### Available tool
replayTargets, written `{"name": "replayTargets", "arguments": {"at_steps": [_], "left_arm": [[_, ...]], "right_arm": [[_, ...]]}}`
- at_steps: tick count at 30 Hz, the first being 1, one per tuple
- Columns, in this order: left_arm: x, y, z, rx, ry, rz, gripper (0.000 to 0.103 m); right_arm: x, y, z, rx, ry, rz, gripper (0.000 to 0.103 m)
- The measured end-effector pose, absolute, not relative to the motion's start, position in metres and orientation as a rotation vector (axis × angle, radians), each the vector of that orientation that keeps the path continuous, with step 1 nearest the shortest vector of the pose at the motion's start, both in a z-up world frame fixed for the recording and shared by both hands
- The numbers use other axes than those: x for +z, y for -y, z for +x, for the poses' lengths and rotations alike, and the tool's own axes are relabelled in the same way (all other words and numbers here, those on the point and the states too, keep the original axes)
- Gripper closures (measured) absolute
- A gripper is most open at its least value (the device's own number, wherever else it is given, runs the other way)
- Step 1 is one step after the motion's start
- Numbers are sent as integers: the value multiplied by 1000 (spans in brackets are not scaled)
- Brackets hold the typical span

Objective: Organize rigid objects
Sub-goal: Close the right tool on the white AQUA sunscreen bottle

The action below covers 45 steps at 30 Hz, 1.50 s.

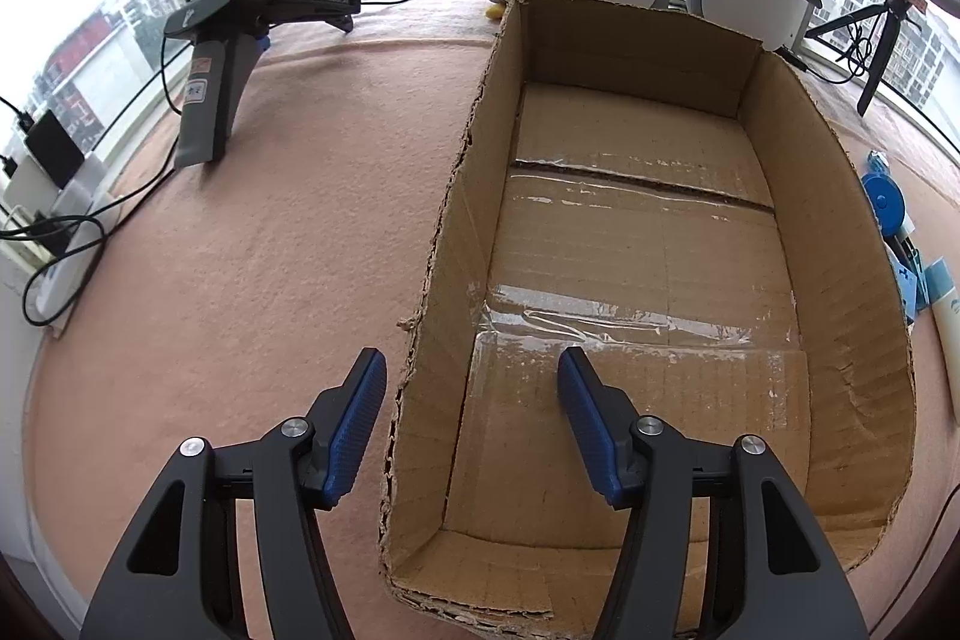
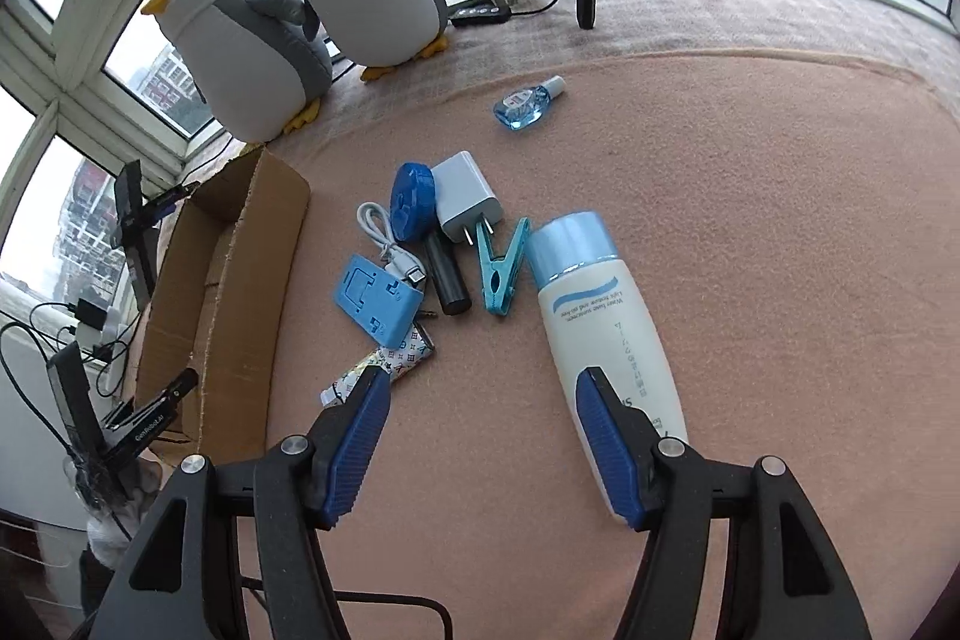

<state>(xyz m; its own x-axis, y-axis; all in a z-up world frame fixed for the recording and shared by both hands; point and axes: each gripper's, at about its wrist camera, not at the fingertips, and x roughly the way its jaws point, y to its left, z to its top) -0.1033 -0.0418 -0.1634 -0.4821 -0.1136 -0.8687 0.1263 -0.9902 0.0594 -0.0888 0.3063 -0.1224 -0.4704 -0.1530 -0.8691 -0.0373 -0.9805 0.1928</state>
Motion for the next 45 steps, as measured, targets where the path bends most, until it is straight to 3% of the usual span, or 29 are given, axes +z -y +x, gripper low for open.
{"name": "replayTargets", "arguments": {"at_steps": [2, 5, 21, 28, 31, 45], "left_arm": [[-163, 41, -104, -2589, -14, 1517, 44], [-163, 41, -105, -2585, -9, 1515, 44], [-163, 42, -107, -2589, -59, 1546, 48], [-162, 40, -109, -2601, -79, 1572, 57], [-162, 41, -110, -2606, -102, 1583, 60], [-161, 42, -111, -2611, -114, 1584, 61]], "right_arm": [[-129, -302, -95, -2652, 87, 1585, 36], [-145, -305, -106, -2636, -25, 1632, 36], [-179, -308, -134, -2540, -20, 1752, 36], [-181, -306, -131, -2552, -22, 1751, 46], [-179, -308, -131, -2561, -9, 1752, 58], [-166, -315, -117, -2619, 123, 1703, 59]]}}
